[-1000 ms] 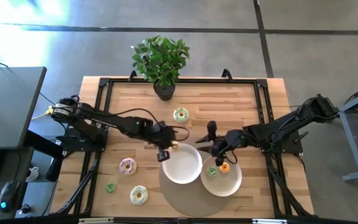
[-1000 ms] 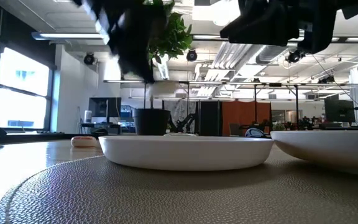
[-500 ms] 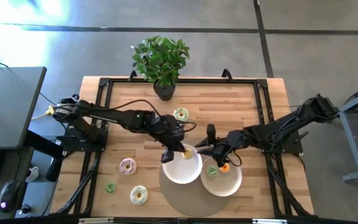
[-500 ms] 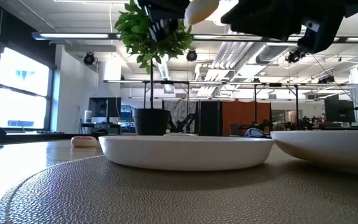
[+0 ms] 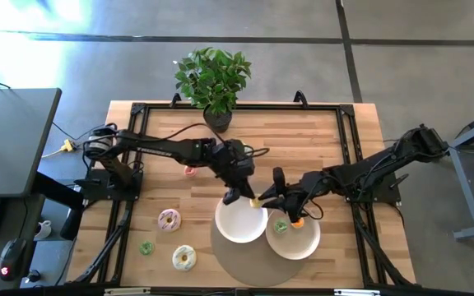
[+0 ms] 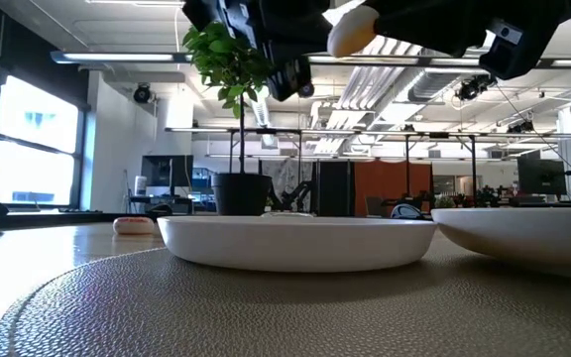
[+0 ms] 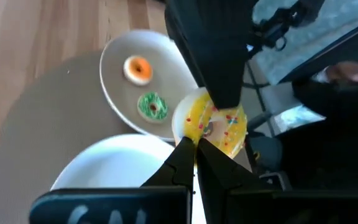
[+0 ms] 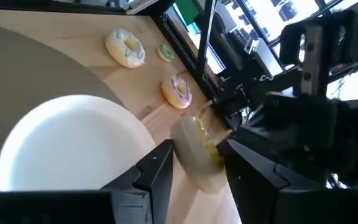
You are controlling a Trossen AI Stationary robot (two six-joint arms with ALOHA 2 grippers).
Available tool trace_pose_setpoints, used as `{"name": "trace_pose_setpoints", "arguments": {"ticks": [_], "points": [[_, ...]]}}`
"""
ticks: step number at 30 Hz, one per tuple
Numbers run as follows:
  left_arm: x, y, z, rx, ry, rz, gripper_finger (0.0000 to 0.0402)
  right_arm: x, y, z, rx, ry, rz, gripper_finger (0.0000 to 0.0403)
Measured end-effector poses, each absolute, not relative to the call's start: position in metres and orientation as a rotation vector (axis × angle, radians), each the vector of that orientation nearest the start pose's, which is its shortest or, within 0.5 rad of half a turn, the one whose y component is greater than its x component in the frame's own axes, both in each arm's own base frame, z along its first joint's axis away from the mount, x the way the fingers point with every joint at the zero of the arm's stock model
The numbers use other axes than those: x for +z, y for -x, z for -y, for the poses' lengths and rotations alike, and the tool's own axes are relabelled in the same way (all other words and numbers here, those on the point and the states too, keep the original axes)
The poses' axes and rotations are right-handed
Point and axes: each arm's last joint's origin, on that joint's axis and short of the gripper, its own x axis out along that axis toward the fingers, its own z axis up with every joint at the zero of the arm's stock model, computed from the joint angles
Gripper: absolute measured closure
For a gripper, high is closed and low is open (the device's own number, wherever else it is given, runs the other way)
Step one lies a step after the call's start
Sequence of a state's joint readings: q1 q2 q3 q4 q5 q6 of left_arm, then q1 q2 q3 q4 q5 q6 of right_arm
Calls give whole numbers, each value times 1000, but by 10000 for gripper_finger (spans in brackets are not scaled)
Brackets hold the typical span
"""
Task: Pick & Place donuts
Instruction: Put the small yellow doughnut on the gray plate
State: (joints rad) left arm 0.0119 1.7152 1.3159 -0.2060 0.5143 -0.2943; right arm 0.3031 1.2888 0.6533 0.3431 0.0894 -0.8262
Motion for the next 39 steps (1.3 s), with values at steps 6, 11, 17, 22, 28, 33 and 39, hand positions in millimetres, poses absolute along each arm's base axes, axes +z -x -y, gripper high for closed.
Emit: {"name": "trace_pose_setpoints", "arguments": {"ticks": [6,11,17,22,28,33,39], "points": [[274,-385,1,-403,444,-628,399,233,-261,-78,302,903,-174,273],[274,-386,2,-397,440,-628,399,232,-260,-78,309,908,-187,316],[274,-386,2,-387,398,-617,394,231,-260,-78,309,909,-195,383],[274,-386,1,-388,372,-611,358,231,-261,-76,308,896,-203,387],[273,-387,-1,-293,348,-606,295,227,-260,-74,313,844,-247,367],[272,-387,-3,-220,330,-609,267,215,-254,-76,321,627,-414,393],[270,-386,-3,-217,332,-627,263,199,-237,-84,312,656,-634,385]]}}
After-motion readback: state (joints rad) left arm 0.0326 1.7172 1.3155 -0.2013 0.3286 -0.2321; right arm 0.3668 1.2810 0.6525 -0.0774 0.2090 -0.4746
